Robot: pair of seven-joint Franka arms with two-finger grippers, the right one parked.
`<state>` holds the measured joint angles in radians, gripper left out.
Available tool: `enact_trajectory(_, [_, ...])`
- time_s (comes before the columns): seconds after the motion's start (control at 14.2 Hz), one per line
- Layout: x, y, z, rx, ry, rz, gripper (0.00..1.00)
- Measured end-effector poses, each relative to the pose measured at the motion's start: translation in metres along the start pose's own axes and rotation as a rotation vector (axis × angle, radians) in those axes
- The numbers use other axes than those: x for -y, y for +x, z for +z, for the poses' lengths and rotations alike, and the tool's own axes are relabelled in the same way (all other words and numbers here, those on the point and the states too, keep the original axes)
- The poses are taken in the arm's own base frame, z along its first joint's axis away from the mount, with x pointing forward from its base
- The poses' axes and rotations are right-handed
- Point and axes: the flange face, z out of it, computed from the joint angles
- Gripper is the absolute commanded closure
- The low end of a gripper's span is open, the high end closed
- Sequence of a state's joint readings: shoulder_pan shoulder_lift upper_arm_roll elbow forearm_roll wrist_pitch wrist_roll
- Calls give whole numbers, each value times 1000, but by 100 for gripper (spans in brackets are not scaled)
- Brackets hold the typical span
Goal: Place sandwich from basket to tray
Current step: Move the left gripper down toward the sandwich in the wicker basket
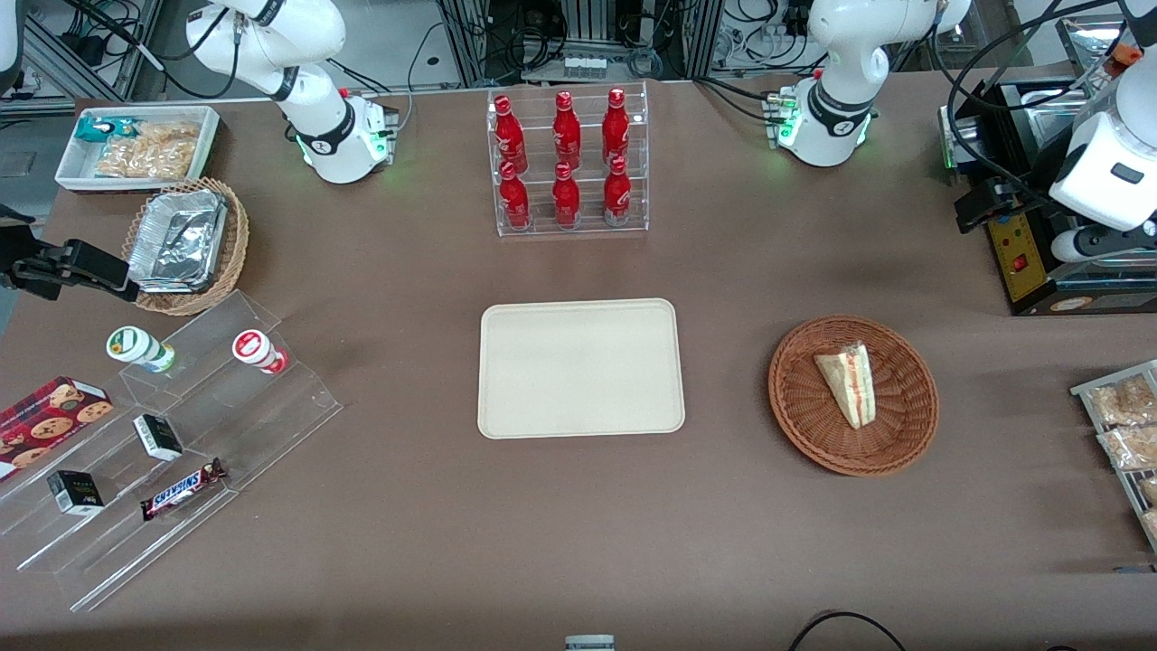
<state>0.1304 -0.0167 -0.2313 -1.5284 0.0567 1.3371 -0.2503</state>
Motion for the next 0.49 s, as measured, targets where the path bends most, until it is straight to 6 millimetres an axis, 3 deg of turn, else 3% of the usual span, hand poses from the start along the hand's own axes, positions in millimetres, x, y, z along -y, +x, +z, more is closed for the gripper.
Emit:
enact_trajectory(0.35, [-1, 1, 4, 17, 3, 2, 0])
enact_trajectory(0.49, [-1, 10, 18, 48, 6, 2, 0])
